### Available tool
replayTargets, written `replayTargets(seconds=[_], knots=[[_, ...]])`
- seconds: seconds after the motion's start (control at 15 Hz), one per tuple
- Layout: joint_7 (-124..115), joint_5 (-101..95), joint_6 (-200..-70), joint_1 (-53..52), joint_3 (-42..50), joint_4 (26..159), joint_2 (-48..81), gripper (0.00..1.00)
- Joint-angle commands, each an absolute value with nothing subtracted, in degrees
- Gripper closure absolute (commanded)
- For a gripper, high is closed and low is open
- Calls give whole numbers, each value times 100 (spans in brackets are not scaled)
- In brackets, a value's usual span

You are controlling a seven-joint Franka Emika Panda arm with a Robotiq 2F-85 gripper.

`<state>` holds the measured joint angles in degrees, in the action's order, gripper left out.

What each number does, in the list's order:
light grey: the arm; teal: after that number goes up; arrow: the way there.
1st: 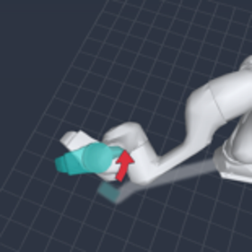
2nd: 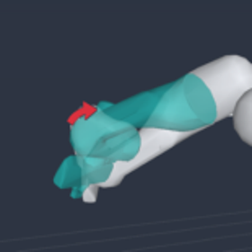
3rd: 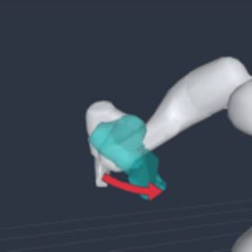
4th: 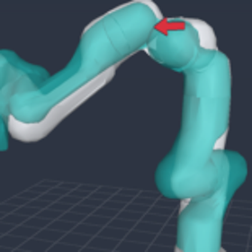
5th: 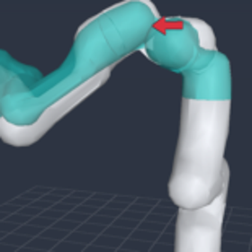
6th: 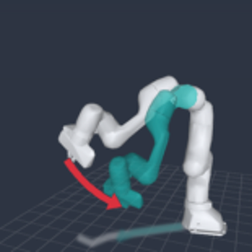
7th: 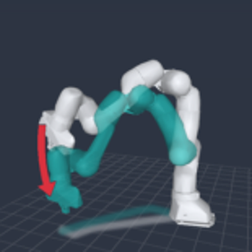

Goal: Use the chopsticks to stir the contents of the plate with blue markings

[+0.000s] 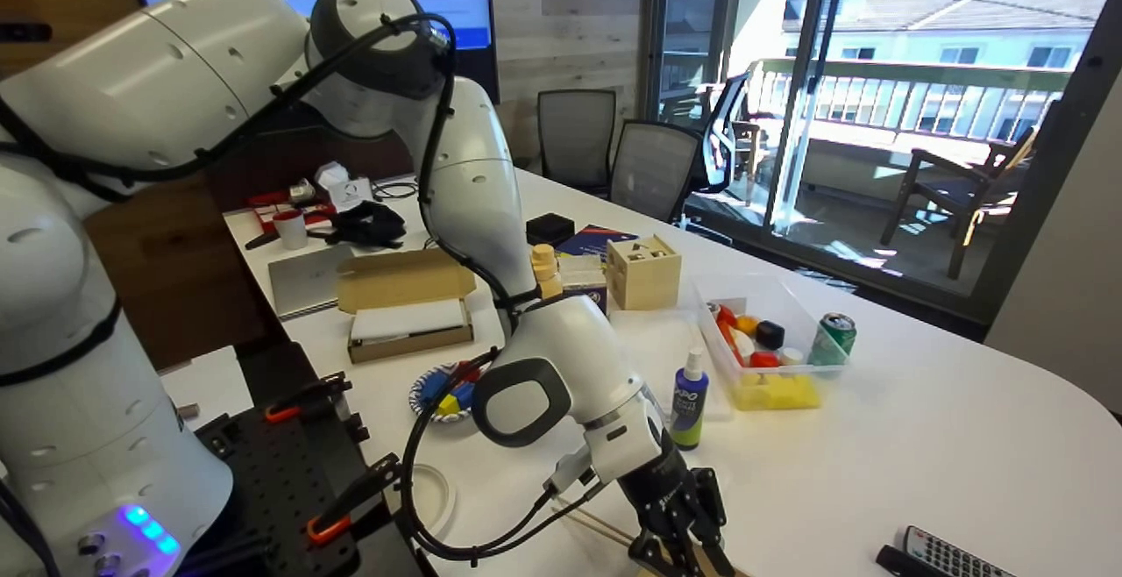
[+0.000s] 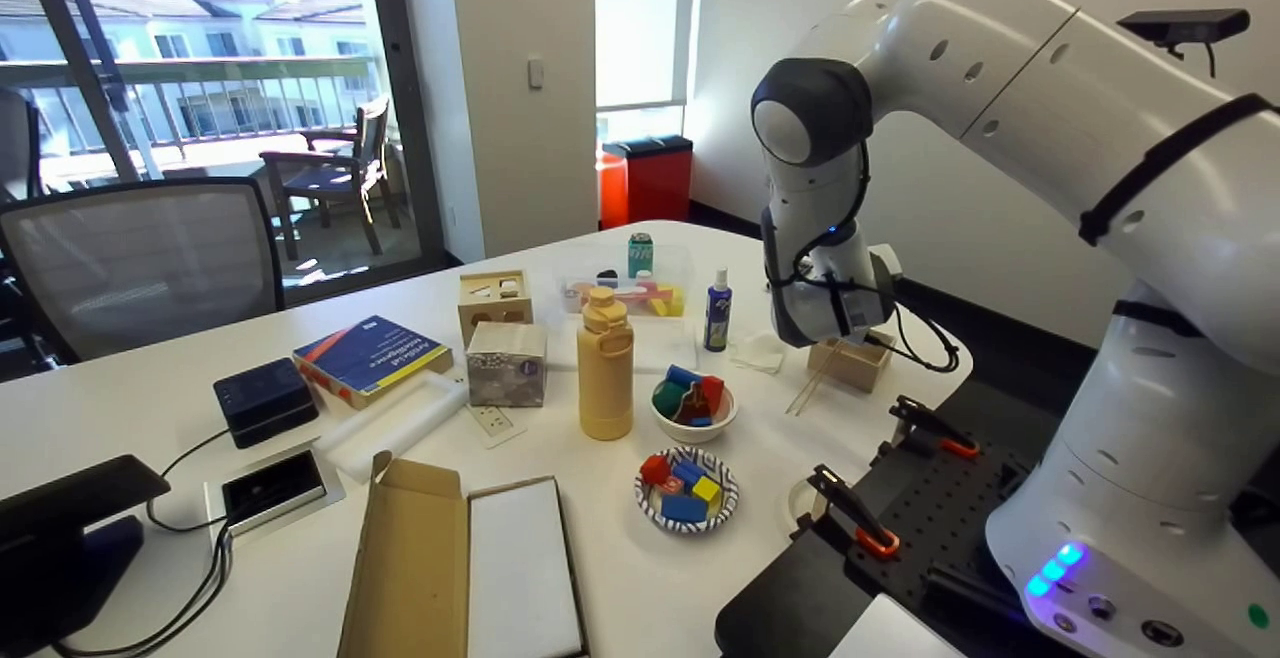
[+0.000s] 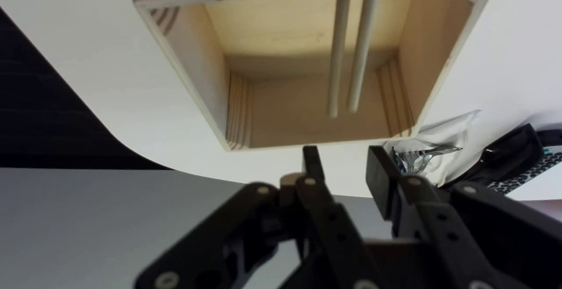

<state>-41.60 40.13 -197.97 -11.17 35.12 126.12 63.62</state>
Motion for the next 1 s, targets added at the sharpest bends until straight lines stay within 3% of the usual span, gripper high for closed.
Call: replayTargets(seconds=[0.0,0.2,0.33,0.93], knots=[[-3823,4319,-19797,-1024,3416,12485,6320,34],[-3740,4437,-19797,-1058,3428,12458,6316,11],[-3663,4525,-19797,-1063,3426,12440,6287,0],[-3578,4580,-19798,-1224,3535,12672,5904,0]])
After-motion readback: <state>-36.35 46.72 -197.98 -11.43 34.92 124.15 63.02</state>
